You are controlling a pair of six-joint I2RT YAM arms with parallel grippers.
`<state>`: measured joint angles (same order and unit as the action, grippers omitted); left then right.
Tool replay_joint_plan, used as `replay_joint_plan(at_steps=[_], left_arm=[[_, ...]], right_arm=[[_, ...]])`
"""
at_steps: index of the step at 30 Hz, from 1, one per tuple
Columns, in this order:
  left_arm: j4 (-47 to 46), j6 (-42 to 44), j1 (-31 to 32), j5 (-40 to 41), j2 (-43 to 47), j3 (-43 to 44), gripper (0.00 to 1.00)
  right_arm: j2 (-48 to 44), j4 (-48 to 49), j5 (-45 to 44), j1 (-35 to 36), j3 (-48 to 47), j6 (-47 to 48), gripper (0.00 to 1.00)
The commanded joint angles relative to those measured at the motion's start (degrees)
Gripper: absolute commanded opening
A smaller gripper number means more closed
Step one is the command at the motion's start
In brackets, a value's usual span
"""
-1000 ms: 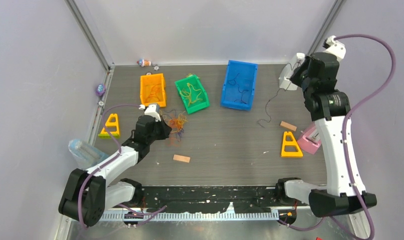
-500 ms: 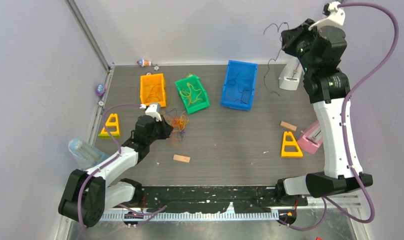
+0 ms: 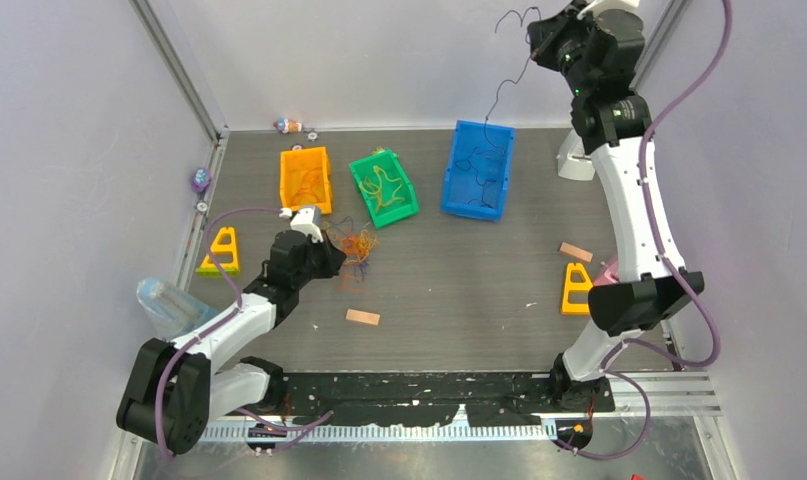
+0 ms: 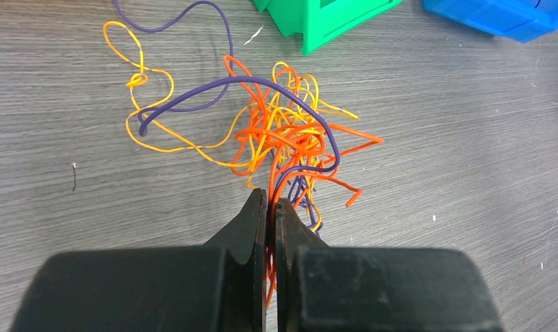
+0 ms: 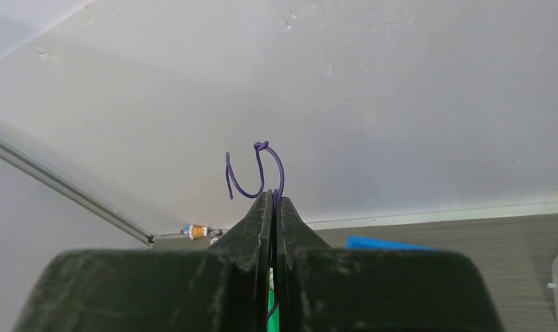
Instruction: Untangle the cables
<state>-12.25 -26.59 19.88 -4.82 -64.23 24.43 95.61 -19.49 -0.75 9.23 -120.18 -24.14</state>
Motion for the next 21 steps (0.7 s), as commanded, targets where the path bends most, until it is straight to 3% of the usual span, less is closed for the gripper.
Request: replay_joint_plan(at_steps=[1, 8, 18, 20, 21], left_arm=[[-2.8, 0.7, 0.2, -0.4, -0.5, 0.9, 0.00], [-3.0, 0.7, 0.3, -1.3, -0.9, 1.0, 0.00], [-3.0, 0.9, 0.6, -2.3, -1.4, 1.6, 0.00], [-3.1, 1.1, 0.8, -2.9, -1.6, 1.8, 0.00], [-3.2, 1.2, 0.9, -3.3, -1.8, 1.9, 0.00]], right_arm=[[3.2, 3.3, 1.0, 0.9, -2.0, 0.2, 0.05], [5.4, 10.6, -2.9, 1.3, 13.7, 0.8, 0.05], [16.1, 3.5, -14.8, 5.1, 17.1, 4.4, 0.06], [18.4, 1.9, -16.5, 6.2, 17.2, 4.2, 0.09], [19.8, 0.5, -17.3, 6.9, 16.8, 3.8, 0.25]])
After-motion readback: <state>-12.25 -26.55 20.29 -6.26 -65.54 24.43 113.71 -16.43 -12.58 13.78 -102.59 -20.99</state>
